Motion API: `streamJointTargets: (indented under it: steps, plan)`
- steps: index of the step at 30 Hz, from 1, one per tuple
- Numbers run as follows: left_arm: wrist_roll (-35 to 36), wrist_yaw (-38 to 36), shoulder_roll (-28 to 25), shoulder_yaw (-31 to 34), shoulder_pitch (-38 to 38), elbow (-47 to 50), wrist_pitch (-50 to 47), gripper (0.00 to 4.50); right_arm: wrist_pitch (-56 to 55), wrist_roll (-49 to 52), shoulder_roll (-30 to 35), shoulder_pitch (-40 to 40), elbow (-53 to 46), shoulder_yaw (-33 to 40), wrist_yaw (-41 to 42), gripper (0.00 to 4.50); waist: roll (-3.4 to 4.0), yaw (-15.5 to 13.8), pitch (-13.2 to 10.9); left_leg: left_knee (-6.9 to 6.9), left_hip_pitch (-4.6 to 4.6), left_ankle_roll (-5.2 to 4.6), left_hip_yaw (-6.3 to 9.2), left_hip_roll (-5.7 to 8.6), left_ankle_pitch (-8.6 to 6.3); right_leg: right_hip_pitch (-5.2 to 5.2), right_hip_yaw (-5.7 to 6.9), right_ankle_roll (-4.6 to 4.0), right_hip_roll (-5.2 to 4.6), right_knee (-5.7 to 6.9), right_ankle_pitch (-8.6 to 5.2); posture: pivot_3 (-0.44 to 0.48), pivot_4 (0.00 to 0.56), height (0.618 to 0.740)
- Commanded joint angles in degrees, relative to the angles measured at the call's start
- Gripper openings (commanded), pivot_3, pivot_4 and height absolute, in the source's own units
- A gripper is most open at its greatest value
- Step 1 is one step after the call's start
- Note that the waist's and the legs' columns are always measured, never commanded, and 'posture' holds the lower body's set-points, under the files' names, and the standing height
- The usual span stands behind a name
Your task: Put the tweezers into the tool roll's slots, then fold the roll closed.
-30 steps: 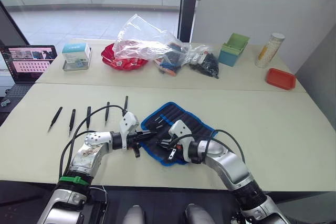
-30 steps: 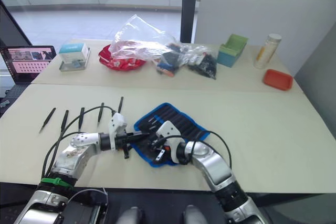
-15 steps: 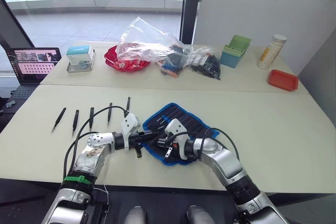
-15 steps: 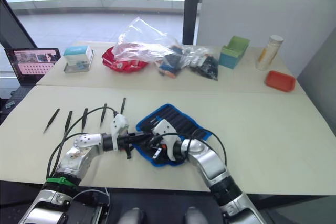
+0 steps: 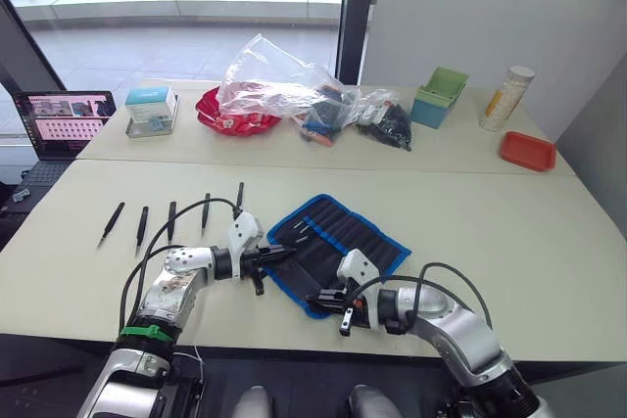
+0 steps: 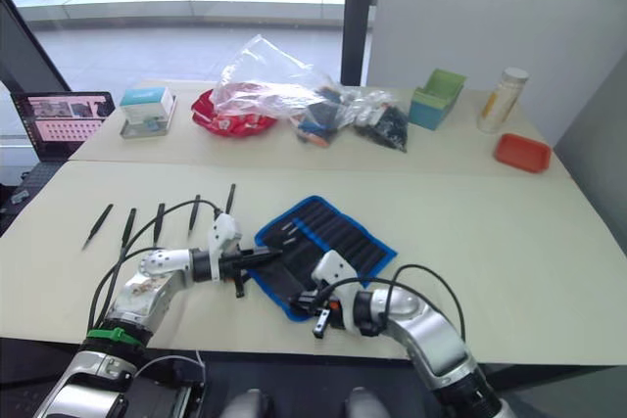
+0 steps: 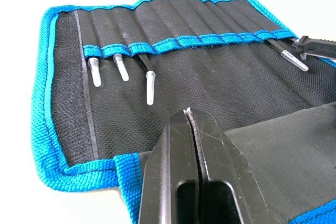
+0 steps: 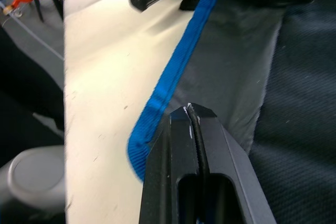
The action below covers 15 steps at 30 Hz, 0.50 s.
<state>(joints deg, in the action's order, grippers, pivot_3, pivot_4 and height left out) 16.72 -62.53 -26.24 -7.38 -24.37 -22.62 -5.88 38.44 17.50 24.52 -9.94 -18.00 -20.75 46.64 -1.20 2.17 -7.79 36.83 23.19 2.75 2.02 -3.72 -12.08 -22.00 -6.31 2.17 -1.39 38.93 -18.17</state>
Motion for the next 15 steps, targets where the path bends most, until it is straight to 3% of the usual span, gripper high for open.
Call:
streamJointTargets:
  steps: [1,10,15]
  plan:
    - [-2.07,-0.08,-0.51,-0.23,0.99,-3.55,-0.65,0.03,4.19,1.09,1.8,3.0,0.5,-1.19,0.38,0.0,-0.01,-0.03,0.01,0.0,0.0,0.0,0.0,0.0,0.0,0.01,-0.01,0.0,0.0,-0.01,0.0,0.0,0.15,0.723]
    - [-1.43,-1.01,-0.26,0.42,-0.1,-4.04,0.68,0.03,-0.81,1.13,0.34,0.35,1.0,0.34,-0.27,0.0,-0.02,0.04,0.02,-0.01,-0.02,0.0,0.0,-0.01,0.0,0.02,-0.02,0.01,0.02,-0.04,-0.01,0.0,0.15,0.723]
    - [5.63,-2.15,-0.06,4.98,-1.14,4.51,-3.65,0.03,-1.35,7.98,-2.42,-2.55,-4.23,6.34,0.36,0.0,-0.11,0.29,-0.21,-0.01,0.28,0.0,0.01,-0.03,0.01,-0.24,-0.11,0.01,0.1,-0.03,-0.02,0.0,0.15,0.723]
